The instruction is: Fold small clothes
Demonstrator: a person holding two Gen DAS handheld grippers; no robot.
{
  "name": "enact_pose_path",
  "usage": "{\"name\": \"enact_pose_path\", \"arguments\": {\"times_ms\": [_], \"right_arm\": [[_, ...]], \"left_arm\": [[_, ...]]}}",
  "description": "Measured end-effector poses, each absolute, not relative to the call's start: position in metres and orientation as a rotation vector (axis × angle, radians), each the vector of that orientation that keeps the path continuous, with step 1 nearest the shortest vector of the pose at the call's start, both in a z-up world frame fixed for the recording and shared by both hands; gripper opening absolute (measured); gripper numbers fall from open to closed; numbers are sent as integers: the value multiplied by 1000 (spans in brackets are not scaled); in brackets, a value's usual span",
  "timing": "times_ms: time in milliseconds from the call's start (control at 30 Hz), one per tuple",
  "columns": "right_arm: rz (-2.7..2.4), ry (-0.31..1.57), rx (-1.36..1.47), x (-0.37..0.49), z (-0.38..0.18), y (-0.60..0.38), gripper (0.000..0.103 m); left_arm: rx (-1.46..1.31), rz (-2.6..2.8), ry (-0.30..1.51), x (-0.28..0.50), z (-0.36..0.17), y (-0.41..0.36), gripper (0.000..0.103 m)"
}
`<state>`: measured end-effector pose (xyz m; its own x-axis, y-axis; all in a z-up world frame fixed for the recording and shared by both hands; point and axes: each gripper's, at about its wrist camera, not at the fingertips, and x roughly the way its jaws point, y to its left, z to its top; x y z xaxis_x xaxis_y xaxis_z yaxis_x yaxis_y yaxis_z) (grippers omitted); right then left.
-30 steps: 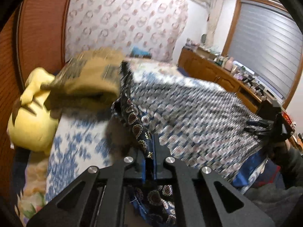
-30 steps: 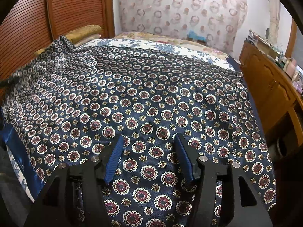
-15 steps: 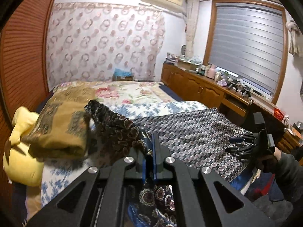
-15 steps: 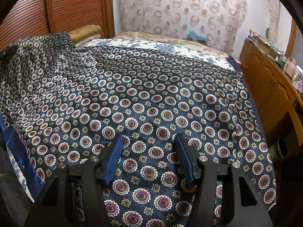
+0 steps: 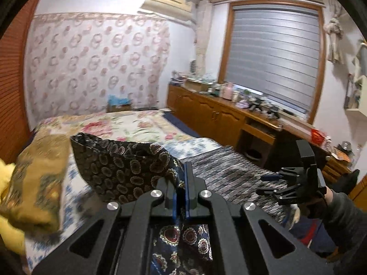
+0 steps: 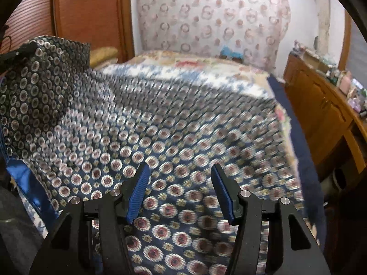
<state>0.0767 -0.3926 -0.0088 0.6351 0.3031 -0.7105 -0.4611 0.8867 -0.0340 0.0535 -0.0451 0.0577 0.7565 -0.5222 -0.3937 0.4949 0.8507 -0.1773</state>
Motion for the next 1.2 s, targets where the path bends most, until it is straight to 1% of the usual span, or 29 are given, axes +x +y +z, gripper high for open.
{"name": "enact_pose_path", "arguments": {"times_ms": [167, 300, 367, 400, 433, 500, 633, 733, 1200], "right_arm": [[383, 737, -201, 75, 7, -413, 57], [359, 730, -171, 74, 9, -424, 57], [353, 731, -161, 73, 7, -427, 57], [351, 731, -158, 73, 7, -427, 57], [350, 732, -155, 74, 7, -430, 57], [353, 733, -148, 75, 6, -430, 57], [370, 735, -130, 75, 5, -428, 57], [392, 738, -128, 77, 4, -418, 57], [544, 807, -184, 119, -18, -341, 57]], "left_arm": [[-11, -630, 450, 66, 73, -86, 1], [3, -676, 485, 78, 72, -114, 1], [13, -698, 535, 85, 64, -123, 6], [24, -706, 564, 88, 57, -128, 12], [29, -706, 579, 90, 52, -130, 21], [30, -711, 612, 92, 40, -133, 33], [49, -677, 648, 85, 27, -130, 41], [49, -653, 655, 81, 22, -124, 45], [0, -431, 655, 77, -13, -58, 47]]}}
